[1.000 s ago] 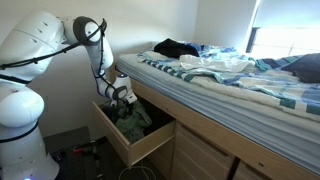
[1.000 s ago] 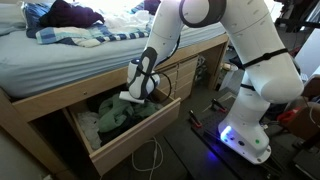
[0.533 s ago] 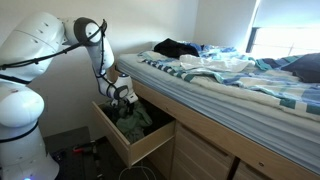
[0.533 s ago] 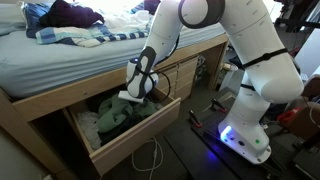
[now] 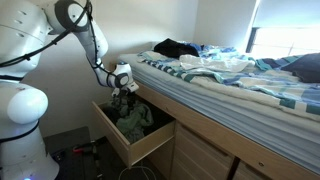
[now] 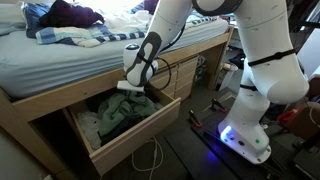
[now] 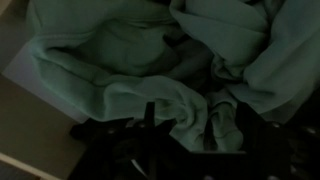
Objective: Remove the green clothing from the bed and place it inside the topmost drawer on the left
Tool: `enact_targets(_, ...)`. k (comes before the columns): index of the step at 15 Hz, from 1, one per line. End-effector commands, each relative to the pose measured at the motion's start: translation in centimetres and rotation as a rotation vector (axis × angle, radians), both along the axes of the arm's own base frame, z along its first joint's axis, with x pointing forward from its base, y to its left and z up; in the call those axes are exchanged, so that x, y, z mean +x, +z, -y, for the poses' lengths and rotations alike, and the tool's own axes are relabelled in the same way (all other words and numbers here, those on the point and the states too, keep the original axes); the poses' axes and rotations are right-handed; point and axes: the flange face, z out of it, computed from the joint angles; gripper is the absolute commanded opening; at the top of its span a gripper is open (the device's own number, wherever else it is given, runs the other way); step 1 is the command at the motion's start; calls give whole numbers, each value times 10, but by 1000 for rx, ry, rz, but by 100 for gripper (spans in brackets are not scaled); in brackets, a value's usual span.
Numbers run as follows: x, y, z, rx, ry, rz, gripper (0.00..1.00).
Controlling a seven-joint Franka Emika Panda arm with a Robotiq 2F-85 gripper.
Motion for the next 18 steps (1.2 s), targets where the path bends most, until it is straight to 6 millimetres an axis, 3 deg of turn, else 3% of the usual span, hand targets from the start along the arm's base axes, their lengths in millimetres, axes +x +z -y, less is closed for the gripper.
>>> enact_targets(1, -27, 55, 0, -55, 0, 4, 100)
enact_targets(10, -101, 168, -36, -59, 39, -20, 100)
enact_targets(15, -129, 206, -42, -33, 15, -123, 100)
enact_targets(18, -133, 223, -30, -53, 84, -145, 100)
